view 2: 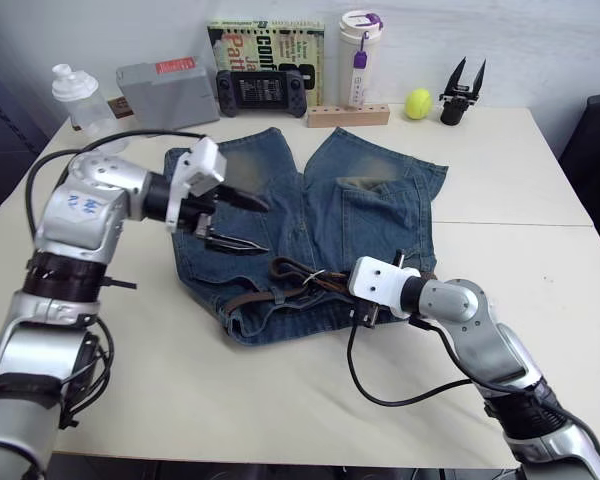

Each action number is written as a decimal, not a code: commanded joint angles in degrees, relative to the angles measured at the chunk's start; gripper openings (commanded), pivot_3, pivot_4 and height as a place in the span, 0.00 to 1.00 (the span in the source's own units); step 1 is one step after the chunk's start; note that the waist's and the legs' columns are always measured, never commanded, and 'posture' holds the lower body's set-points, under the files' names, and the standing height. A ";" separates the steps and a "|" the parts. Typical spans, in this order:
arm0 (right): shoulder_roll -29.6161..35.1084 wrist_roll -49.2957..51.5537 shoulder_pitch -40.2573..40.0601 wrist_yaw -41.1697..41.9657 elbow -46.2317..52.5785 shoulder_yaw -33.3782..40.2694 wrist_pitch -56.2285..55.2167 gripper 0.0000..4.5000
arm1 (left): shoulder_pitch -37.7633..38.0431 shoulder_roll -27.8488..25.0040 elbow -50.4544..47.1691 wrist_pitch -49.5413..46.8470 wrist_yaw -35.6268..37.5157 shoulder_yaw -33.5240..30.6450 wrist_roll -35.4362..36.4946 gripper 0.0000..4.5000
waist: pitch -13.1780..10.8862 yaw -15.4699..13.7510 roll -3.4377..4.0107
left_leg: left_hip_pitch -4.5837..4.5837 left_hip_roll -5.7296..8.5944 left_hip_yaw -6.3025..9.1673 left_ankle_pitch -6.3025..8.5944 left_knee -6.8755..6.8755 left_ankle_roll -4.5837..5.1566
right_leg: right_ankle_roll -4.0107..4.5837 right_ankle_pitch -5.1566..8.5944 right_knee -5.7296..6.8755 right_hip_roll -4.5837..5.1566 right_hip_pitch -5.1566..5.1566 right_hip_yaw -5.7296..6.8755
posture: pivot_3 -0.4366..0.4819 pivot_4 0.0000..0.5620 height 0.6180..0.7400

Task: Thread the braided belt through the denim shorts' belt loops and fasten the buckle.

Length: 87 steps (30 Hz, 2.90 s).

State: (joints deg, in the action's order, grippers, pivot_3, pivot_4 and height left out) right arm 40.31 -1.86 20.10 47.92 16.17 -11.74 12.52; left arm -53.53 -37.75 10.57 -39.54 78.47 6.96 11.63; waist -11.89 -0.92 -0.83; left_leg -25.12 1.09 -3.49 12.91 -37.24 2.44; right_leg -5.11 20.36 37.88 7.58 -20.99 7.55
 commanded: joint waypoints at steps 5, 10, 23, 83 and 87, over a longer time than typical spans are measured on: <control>1.75 1.36 2.22 1.49 0.92 3.26 -2.45 0.00 | 12.57 -4.52 -14.09 -4.83 -3.70 3.72 1.18 0.49 | 0.00 -0.21 0.00 | 0.05 -0.01 -0.02 0.00 0.03 0.00 | 0.00 0.00 -0.01 0.03 0.02 -0.08 | 0.48 0.27 0.65; 1.12 1.02 1.91 1.20 1.54 2.48 -2.02 0.00 | 15.64 -3.65 -16.20 -5.66 -7.08 5.55 1.78 0.01 | 0.00 -0.47 0.00 | 0.00 -0.01 0.00 0.00 -0.01 0.00 | 0.00 0.00 0.02 0.02 -0.01 -0.06 | 0.48 0.27 0.65; 2.03 -2.06 -1.24 0.46 1.48 1.79 -5.14 0.00 | 25.75 -6.48 -22.97 -0.85 -6.69 14.45 -0.55 0.01 | 0.00 -0.28 0.00 | 0.05 -0.02 -0.08 0.00 0.08 0.00 | 0.01 0.01 0.00 0.03 -0.03 -0.13 | 0.48 0.27 0.65; 0.80 -4.30 -2.55 1.19 -0.46 1.06 -11.91 0.00 | 12.06 -21.07 24.32 81.80 -10.45 16.79 -29.70 0.00 | 0.27 0.34 0.37 | 0.96 -0.27 -0.44 0.25 0.31 -0.19 | 0.25 0.15 0.12 -0.04 0.24 -0.33 | 0.48 0.27 0.65; 3.63 -7.79 -5.73 -0.02 -1.39 1.39 -19.18 0.00 | 16.43 -21.77 22.14 84.24 -7.54 18.70 -29.20 0.00 | 0.37 1.05 0.50 | 0.97 -0.27 -0.51 0.29 0.29 -0.15 | 0.25 0.15 0.10 -0.02 0.27 -0.33 | 0.48 0.27 0.65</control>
State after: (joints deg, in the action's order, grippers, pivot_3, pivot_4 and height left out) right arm 42.17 -7.87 15.41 48.85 14.73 -11.35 -2.29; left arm -42.18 -57.94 30.80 43.90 66.83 21.08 -12.53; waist -11.52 0.13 -0.33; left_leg -24.14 0.82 -4.02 13.21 -36.96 2.31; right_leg -4.86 20.51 37.98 7.56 -20.71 7.20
